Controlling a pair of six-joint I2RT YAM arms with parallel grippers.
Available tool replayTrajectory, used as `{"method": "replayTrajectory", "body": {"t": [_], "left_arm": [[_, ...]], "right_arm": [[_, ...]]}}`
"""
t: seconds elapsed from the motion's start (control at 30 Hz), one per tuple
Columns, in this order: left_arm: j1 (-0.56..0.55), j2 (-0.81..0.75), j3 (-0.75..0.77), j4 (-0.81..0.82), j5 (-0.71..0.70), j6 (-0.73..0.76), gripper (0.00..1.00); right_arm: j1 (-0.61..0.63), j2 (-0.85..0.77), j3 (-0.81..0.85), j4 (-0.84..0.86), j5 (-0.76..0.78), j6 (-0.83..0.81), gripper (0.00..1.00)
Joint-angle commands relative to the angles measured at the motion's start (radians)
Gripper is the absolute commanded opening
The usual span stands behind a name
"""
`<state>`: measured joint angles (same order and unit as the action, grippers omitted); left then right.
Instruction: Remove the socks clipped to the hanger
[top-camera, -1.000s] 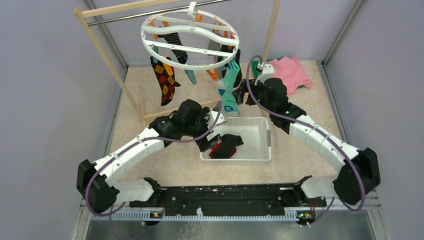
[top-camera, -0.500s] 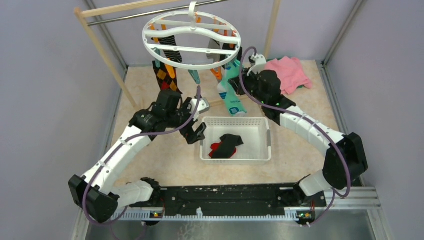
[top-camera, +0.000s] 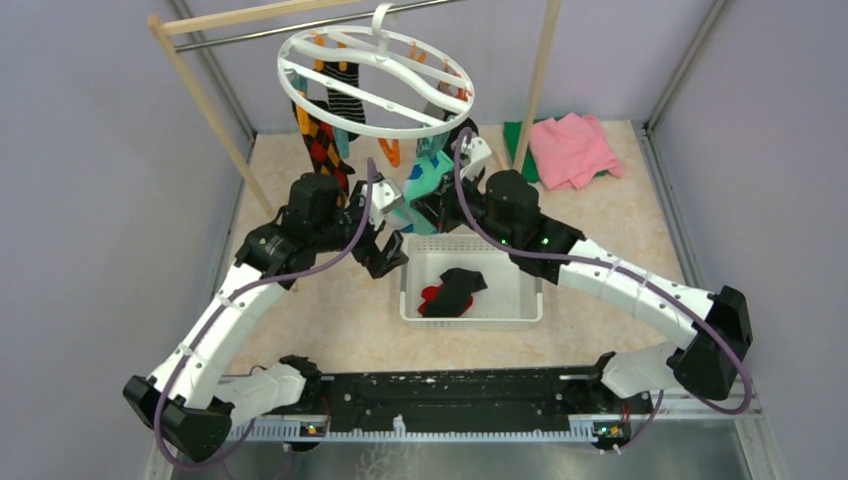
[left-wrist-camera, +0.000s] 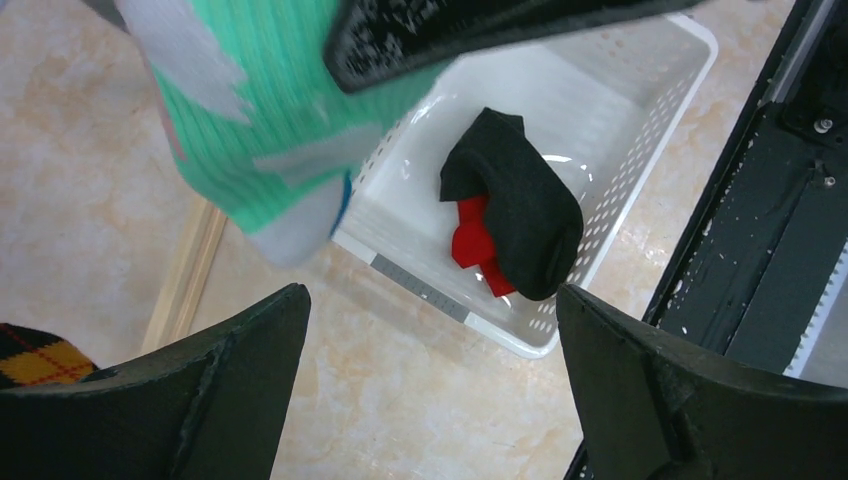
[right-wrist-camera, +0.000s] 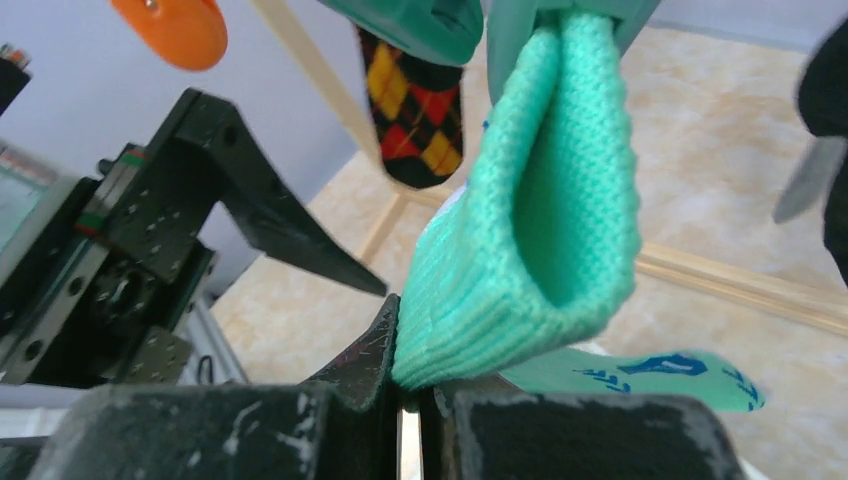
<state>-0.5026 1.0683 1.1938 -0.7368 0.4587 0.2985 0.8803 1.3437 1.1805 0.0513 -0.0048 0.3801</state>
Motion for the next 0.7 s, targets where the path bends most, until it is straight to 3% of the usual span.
{"method": "replayTrajectory", "body": {"t": [0.0,0.37,0.5,0.57,0.67], "left_arm": [[0.006,-0.046,0.013,0.086,-0.062,-0.026,0.99],[0.008,-0.082,-0.018,0.142,-0.126,0.011,0.99],[0.008,-0.063,-0.019,0.152,-0.072,0.025,0.99],[0.007,-0.040,-0.007,0.151,-0.049,0.030,0.95],[0.008,-0.021,-0.002,0.150,-0.032,0.047,0.82]], "right_arm": [[0.046,-0.025,0.071,0.016,-0.032,0.090,0.00],[0.060,-0.011,0.104,0.055,-0.200,0.215,0.00],[0.060,-0.016,0.091,0.058,-0.234,0.229,0.00],[0.060,-0.016,0.087,0.055,-0.247,0.234,0.00],[0.060,-0.026,0.077,0.050,-0.247,0.237,0.00]]}}
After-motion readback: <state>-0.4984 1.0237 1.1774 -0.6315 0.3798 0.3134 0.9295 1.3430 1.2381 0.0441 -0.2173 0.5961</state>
